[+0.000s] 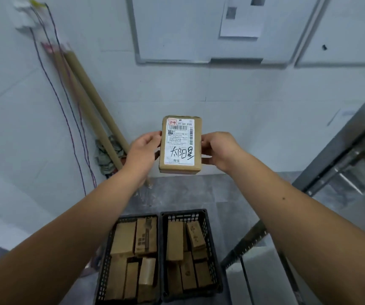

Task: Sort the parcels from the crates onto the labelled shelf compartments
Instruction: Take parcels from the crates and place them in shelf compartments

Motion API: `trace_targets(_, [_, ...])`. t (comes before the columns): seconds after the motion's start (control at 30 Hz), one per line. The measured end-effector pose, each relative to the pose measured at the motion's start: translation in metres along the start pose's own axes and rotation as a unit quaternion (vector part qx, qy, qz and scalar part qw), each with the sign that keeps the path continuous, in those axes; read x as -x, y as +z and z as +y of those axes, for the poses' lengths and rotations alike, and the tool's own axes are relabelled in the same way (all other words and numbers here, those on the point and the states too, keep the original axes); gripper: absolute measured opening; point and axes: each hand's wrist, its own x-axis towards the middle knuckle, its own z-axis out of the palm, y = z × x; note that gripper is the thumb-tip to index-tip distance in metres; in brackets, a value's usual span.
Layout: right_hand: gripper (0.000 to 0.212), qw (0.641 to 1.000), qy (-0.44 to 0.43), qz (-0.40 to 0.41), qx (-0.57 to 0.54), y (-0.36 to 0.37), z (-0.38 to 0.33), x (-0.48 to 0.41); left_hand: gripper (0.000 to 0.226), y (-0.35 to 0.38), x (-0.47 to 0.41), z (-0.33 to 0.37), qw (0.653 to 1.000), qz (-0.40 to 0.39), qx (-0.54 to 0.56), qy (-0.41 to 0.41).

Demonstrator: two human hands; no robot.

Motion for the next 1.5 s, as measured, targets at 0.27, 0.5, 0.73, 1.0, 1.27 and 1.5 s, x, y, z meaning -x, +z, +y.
trace_targets(0.27, [0.025,0.991,-0.116,0.024,-0.059,0.018,-0.027,0.027,0.018,-0.021,-0.011,0.048,0.995,-0.068,-0.016,0.075])
trace_targets(0.5, [0.067,0.967,-0.204,0.15,0.036,0.015,-0.022,0.067,0.032,-0.006,-0.008,0.07,0.98,-0.154,-0.016,0.121])
trace_targets(0.73, [0.04,0.931,-0.241,0.274,0.025,-0.032,-0.001,0.149,0.044,0.047,0.044,0.076,0.949,-0.26,-0.026,0.179])
trace_targets(1.0, [0.048,0.889,-0.262,0.376,0.006,-0.084,0.027,0.268,0.039,0.102,0.147,0.089,0.916,-0.334,-0.033,0.218])
trace_targets(1.27, [0.056,0.852,-0.271,0.447,-0.003,-0.101,0.058,0.379,0.029,0.117,0.245,0.087,0.89,-0.396,-0.015,0.225])
trace_targets(1.5, [0.038,0.771,-0.271,0.577,-0.013,-0.071,0.089,0.456,0.029,0.105,0.305,0.092,0.817,-0.497,-0.018,0.293])
